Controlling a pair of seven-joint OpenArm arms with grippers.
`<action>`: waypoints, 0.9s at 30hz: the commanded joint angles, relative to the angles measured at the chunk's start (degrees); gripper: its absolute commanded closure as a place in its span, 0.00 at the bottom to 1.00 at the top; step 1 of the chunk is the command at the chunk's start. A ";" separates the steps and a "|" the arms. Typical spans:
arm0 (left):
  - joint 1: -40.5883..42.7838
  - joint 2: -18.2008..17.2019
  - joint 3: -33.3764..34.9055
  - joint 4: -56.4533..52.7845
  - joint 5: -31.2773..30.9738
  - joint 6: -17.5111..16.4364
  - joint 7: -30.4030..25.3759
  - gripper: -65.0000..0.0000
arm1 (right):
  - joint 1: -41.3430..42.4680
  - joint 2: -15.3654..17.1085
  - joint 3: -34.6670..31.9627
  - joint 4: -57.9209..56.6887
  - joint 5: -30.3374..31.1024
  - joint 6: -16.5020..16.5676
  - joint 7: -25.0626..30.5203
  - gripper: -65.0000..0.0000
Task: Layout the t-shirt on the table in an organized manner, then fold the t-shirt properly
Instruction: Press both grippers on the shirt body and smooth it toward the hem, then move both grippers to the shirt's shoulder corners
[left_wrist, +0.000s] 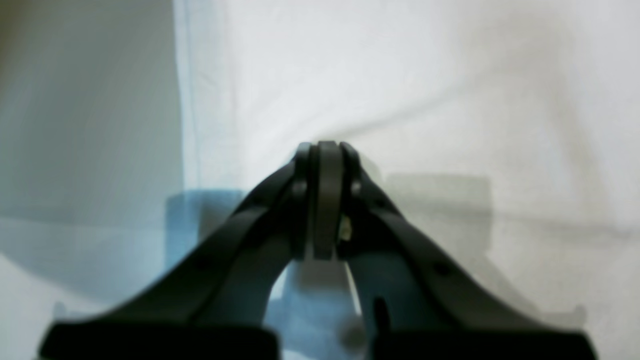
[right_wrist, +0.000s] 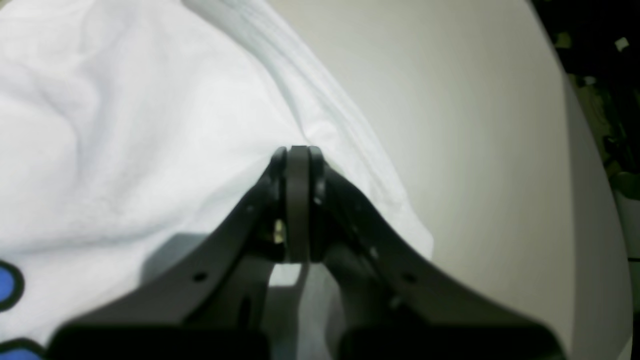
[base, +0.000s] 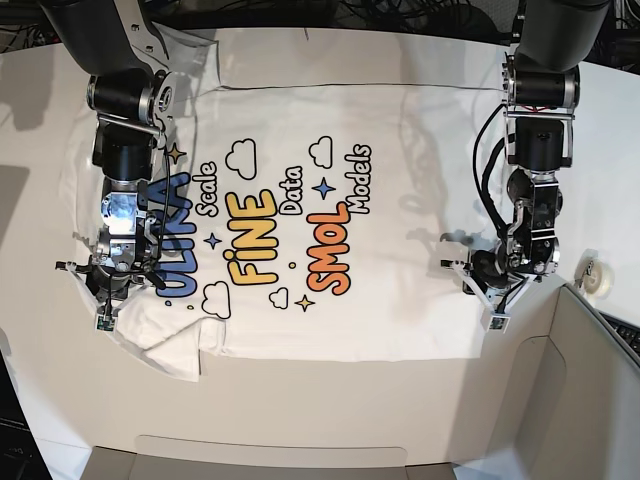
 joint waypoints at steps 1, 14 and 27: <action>-1.60 -0.90 -0.10 0.45 0.89 0.62 0.50 0.96 | 1.89 0.11 -0.07 0.18 0.22 0.55 -0.10 1.00; 0.24 -1.17 -0.63 13.46 0.63 0.79 1.29 0.84 | -2.06 -2.17 0.37 13.98 0.66 0.46 -0.10 0.99; 10.88 -2.22 -21.28 46.08 -3.24 -1.14 24.58 0.73 | -23.25 -9.12 -0.25 55.39 0.66 1.87 -0.54 0.75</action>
